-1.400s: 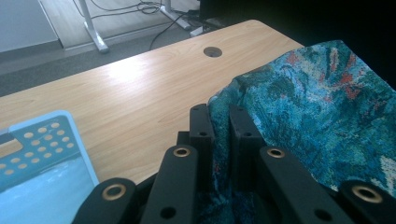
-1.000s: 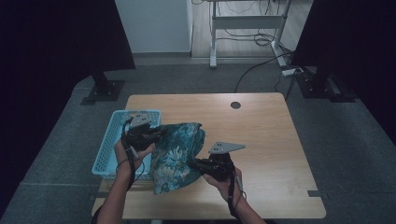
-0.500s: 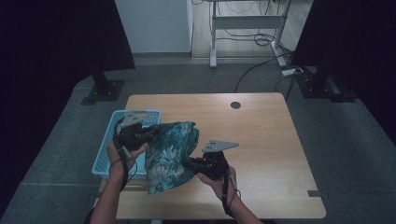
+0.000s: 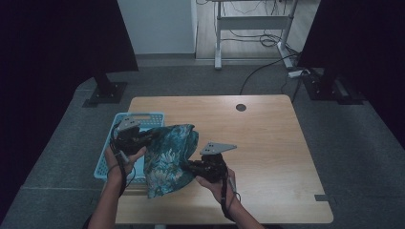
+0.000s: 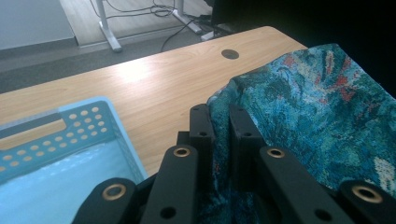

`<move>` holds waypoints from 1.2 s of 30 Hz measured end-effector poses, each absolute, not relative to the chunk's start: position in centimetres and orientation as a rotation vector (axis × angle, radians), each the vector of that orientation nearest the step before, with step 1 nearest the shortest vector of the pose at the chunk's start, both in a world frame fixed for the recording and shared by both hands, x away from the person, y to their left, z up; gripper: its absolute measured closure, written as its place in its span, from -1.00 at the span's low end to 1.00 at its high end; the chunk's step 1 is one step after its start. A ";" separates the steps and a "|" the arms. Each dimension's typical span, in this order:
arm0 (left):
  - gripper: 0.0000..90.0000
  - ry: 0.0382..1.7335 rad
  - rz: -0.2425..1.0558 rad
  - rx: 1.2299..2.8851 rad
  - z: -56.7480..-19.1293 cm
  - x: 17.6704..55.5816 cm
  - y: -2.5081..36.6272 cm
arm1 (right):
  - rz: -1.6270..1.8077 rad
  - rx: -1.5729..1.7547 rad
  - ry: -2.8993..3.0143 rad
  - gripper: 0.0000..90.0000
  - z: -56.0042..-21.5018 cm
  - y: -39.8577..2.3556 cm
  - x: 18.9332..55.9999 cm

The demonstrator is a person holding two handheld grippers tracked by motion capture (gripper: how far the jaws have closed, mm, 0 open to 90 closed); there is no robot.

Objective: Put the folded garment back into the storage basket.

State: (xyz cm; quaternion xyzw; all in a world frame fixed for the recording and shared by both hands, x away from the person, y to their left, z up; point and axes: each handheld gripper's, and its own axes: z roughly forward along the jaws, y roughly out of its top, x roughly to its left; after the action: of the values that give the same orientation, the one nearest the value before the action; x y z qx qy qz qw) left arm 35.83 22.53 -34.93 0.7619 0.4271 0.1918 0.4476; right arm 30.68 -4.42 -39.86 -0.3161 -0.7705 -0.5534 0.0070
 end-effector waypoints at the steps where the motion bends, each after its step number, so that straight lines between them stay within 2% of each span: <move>1: 0.81 1.057 0.474 1.885 -34.9 35.8 22.6 | -1.730 -0.985 -2.410 0.87 -39.9 -4.3 30.7; 36: 0.81 1.065 0.456 1.883 -35.6 38.0 25.3 | -1.724 -1.018 -2.390 0.87 -40.9 -1.7 32.8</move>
State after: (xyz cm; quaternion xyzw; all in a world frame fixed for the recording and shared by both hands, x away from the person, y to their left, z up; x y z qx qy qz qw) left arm 38.03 25.27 -35.64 0.7612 0.4305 0.1842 0.4487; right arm 32.78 -1.69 -40.86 -0.3264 -0.7665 -0.5530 0.0121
